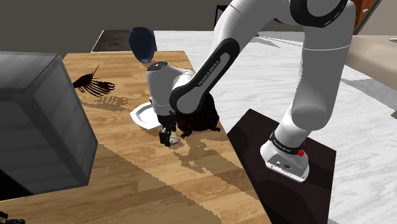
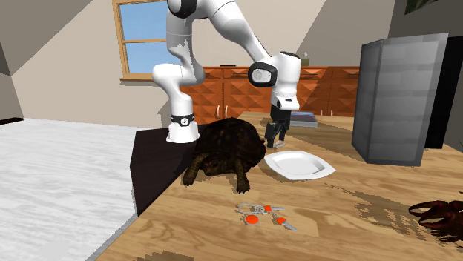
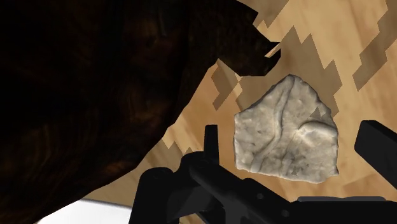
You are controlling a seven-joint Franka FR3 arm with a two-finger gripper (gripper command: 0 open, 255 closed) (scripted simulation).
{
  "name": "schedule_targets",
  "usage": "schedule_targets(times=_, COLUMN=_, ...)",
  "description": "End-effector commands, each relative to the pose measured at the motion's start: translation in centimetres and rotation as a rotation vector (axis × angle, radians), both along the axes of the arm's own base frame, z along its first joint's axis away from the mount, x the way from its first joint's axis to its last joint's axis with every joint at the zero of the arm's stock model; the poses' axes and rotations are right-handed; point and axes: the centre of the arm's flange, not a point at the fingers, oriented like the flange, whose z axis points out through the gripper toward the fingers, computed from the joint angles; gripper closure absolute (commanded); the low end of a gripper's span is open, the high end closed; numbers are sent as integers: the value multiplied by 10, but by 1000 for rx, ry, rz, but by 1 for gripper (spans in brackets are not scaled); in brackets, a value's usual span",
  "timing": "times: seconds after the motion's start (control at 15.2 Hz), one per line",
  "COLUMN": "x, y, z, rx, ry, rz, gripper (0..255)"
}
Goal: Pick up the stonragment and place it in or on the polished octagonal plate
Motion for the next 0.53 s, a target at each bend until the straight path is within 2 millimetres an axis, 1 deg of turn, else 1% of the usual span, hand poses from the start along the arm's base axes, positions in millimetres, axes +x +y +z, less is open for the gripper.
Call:
schedule_targets(times=0.0, x=0, y=0, z=-3, rx=0, ry=0, rz=0, gripper=0)
schedule_targets(times=0.33, x=0, y=0, z=-3, rx=0, ry=0, rz=0, gripper=0)
schedule_targets(times=0.4, x=0, y=0, z=-3, rx=0, ry=0, rz=0, gripper=255)
schedule_targets(times=0.46, x=0, y=0, z=-3, rx=0, ry=0, rz=0, gripper=255)
